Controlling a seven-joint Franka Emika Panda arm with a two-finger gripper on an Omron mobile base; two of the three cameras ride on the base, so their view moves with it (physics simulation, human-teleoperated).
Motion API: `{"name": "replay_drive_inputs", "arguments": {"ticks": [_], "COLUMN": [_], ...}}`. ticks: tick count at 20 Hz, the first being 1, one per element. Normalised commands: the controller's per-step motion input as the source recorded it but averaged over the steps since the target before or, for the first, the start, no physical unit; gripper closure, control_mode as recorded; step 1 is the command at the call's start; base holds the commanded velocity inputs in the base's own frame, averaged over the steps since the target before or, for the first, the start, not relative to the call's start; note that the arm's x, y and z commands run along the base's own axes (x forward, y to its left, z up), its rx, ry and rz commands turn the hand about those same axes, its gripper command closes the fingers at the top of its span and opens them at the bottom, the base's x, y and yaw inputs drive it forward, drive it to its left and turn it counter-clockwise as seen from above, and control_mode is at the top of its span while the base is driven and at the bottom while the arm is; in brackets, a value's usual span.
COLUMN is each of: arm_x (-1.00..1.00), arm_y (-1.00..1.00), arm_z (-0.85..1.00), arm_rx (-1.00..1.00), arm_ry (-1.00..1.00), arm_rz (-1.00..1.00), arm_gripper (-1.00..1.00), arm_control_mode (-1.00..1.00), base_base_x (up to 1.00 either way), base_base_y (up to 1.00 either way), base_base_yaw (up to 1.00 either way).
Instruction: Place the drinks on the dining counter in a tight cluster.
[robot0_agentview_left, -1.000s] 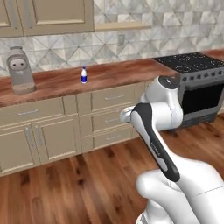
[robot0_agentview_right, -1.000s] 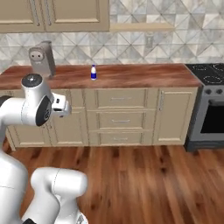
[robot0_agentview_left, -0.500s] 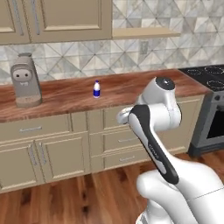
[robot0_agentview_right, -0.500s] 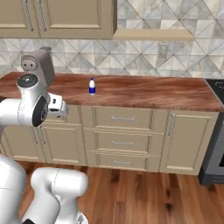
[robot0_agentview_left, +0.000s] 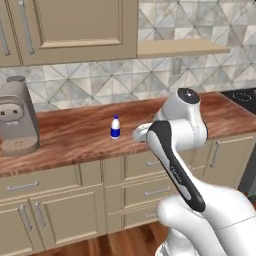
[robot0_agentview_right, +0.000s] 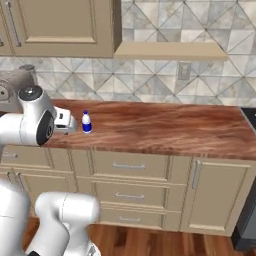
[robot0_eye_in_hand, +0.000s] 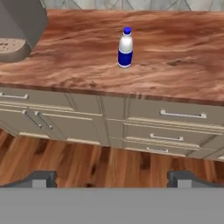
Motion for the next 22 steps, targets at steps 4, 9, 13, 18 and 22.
{"name": "replay_drive_inputs", "arguments": {"ticks": [4, 9, 13, 18, 22], "arm_x": [0.00, 0.00, 0.00, 0.00, 0.00], "arm_y": [0.00, 0.00, 0.00, 0.00, 0.00], "arm_z": [0.00, 0.00, 0.00, 0.00, 0.00], "arm_rx": [0.00, 0.00, 0.00, 0.00, 0.00], "arm_ry": [0.00, 0.00, 0.00, 0.00, 0.00], "arm_rz": [0.00, 0.00, 0.00, 0.00, 0.00], "arm_gripper": [-1.00, -1.00, -1.00, -1.00, -1.00], "arm_control_mode": [1.00, 1.00, 1.00, 1.00, 1.00], "base_base_x": [1.00, 0.95, 0.23, 0.00, 0.00], "base_base_y": [0.00, 0.00, 0.00, 0.00, 0.00], "base_base_yaw": [-0.11, -0.17, -0.04, 0.00, 0.00]}}
